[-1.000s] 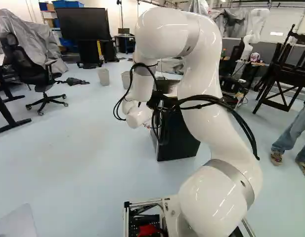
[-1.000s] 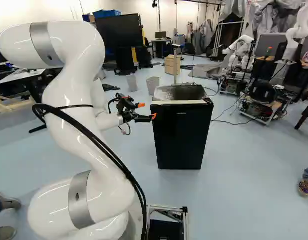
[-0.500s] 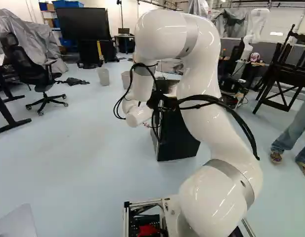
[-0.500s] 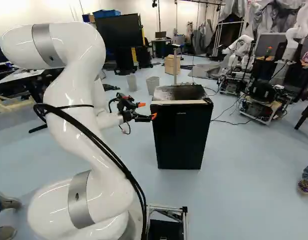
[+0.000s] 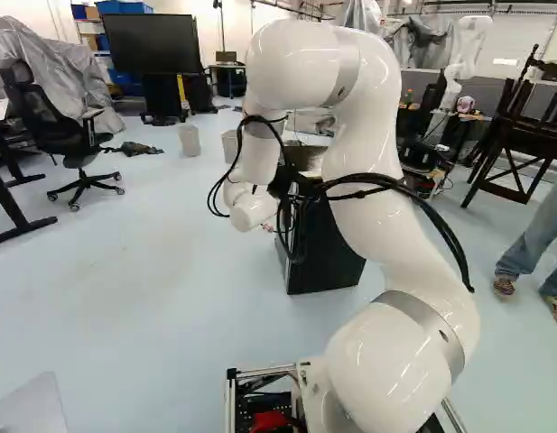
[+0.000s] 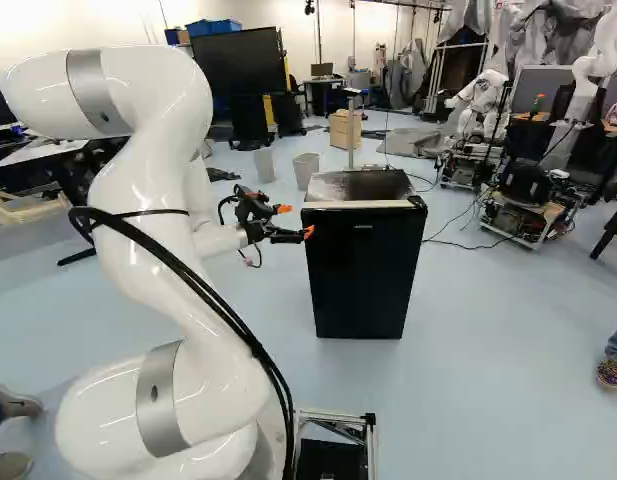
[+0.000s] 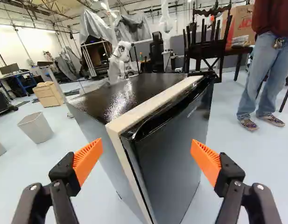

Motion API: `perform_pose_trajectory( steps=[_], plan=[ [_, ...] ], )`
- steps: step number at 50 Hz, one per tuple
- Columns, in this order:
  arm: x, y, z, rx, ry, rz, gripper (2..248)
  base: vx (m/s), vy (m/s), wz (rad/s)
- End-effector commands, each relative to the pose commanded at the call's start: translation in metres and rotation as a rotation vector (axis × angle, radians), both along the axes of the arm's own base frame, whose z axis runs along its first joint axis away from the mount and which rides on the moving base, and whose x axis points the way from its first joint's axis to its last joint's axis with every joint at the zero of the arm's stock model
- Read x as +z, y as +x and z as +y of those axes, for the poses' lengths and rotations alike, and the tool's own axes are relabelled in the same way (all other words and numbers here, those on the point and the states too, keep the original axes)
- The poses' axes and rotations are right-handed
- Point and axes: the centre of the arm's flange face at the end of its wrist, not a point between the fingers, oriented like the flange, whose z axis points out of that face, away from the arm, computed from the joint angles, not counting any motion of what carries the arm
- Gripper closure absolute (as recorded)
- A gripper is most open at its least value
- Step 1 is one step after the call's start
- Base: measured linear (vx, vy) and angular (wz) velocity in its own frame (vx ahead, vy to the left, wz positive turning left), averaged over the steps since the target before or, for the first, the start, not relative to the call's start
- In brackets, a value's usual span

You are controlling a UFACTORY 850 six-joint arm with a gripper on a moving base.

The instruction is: Grab a drink from the fridge

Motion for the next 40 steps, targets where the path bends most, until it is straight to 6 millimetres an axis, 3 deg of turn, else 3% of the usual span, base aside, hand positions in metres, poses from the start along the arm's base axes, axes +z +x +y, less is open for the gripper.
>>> perform_pose_trajectory(
  steps=[40],
  plan=[
    [-0.002,0.012,-0.011,-0.032,0.003,-0.008,3,0.0,0.0,0.0]
  ],
)
